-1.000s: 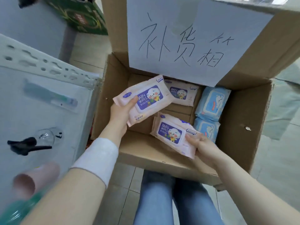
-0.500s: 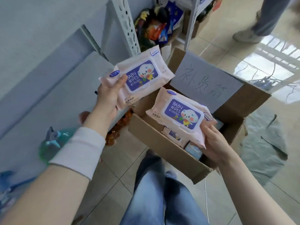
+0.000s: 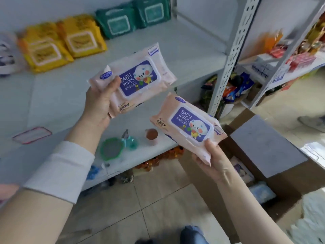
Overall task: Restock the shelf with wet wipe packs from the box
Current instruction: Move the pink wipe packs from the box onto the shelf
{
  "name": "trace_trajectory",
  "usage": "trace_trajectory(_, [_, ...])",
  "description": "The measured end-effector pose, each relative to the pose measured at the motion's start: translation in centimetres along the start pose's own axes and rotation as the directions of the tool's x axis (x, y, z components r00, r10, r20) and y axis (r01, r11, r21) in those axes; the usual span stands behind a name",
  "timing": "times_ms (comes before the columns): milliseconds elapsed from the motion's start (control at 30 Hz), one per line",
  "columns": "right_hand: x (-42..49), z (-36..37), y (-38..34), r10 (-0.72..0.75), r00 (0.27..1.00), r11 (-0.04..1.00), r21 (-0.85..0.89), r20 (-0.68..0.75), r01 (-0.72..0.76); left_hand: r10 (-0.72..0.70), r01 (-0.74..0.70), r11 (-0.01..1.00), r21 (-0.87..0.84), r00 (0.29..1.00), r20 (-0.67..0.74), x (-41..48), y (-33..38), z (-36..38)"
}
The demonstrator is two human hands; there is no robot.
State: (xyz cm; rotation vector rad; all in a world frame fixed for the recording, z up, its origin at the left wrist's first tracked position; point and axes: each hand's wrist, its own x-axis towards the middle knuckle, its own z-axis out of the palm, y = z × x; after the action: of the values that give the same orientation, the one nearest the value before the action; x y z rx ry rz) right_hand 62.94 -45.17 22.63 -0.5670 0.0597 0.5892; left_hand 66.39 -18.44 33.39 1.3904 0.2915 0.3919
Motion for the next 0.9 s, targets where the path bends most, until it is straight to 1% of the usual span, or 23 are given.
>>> trace_trajectory(133, [2.4, 6.0, 4.7, 0.086, 0.996, 0.982, -0.167, 0.002, -0.085, 0.044, -0.047, 0.999, -0.013, 0.988, -0.146, -0.3, 3.2, -9.4])
trace_trajectory(233, [4.1, 10.8, 8.8, 0.145, 0.989, 0.943, -0.304, -0.005, -0.14, 0.053, -0.055, 0.998, -0.001, 0.963, -0.265, -0.8, 4.9, -17.4])
trace_trajectory(333, [6.7, 14.7, 12.8, 0.173, 0.985, 0.884, -0.444, 0.017, -0.148, 0.034, -0.027, 0.999, 0.025, 0.935, -0.354, -1.0, 5.6, -25.6])
trace_trajectory(400, [9.0, 17.0, 15.2, 0.174, 0.984, 0.838, -0.531, 0.036, -0.128, 0.029, -0.017, 0.999, 0.033, 0.911, -0.411, -0.8, 5.9, -30.4])
trace_trajectory(467, [11.0, 19.5, 17.2, 0.197, 0.978, 0.809, -0.575, 0.066, -0.124, 0.014, 0.003, 0.999, 0.035, 0.888, -0.46, -0.3, 5.7, -34.6])
trace_trajectory(567, [14.8, 23.0, 19.3, 0.197, 0.978, 0.792, -0.598, 0.067, -0.118, -0.001, 0.023, 0.999, 0.04, 0.876, -0.483, 1.6, 5.8, -39.7])
trace_trajectory(733, [22.8, 28.0, 22.2, 0.159, 0.983, 0.744, -0.666, 0.096, -0.055, -0.004, 0.041, 0.997, 0.064, 0.87, -0.493, 6.4, 6.8, -46.4])
trace_trajectory(900, [30.7, 32.0, 25.4, 0.209, 0.966, 0.706, -0.707, 0.152, -0.041, -0.048, 0.096, 0.993, 0.064, 0.848, -0.528, 11.1, 6.7, -52.0])
